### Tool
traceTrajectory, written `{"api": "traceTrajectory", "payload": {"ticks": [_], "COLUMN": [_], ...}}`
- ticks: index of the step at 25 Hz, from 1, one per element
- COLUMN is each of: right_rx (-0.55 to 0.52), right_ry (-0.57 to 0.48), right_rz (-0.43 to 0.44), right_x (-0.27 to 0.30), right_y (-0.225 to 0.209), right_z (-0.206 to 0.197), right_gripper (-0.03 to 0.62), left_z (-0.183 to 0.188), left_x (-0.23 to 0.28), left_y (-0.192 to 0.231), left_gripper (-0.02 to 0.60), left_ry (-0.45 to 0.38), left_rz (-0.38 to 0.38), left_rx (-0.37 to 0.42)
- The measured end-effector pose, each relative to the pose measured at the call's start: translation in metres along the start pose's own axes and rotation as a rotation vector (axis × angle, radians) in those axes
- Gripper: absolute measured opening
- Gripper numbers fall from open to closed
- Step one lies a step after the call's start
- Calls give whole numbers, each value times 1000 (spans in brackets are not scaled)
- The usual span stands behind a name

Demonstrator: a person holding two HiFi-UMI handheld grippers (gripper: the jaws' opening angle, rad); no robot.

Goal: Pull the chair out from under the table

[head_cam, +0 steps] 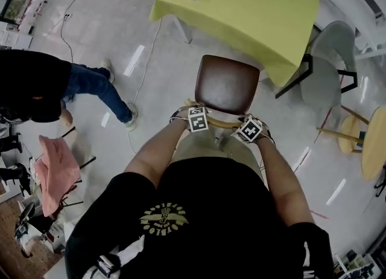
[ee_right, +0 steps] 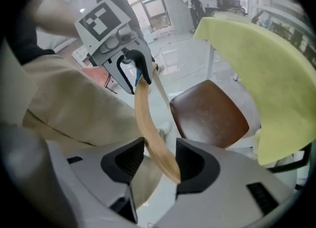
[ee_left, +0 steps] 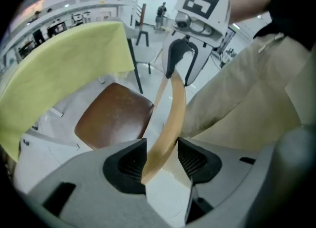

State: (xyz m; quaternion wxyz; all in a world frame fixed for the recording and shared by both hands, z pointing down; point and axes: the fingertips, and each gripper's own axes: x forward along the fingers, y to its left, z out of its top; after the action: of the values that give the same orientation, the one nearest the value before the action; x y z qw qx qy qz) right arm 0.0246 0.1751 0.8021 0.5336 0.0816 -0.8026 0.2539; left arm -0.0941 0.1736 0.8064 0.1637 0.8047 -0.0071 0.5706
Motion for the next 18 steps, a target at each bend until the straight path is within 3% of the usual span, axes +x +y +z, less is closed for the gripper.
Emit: {"api": "traceTrajectory", "payload": {"ticks": [4,6,10,13,18], "right_rx": [94,127,174,211,265], "right_ry": [-175,-260,-417,-531,-683], "right_rz": [-59,-99,-199,-249,-311], "right_x": [-31,-49,-86,-115,-159], "right_y": [-16,-24,-41,-50,-61], "right_z": [22,33,55,70,96], "right_gripper": [184,138,23,11,11], "left_z": [26,39,58,73,88], "left_x": [-40,-66,-110,-141,-189], "left_y": [17,27,48,63,83], "left_gripper": [186,158,47,11,9], "left_ry": [-265,-387,-550,-673,-835], "left_rz": [48,89,226,313,429], "left_rx": [-271,-374,-424,-468,-549]}}
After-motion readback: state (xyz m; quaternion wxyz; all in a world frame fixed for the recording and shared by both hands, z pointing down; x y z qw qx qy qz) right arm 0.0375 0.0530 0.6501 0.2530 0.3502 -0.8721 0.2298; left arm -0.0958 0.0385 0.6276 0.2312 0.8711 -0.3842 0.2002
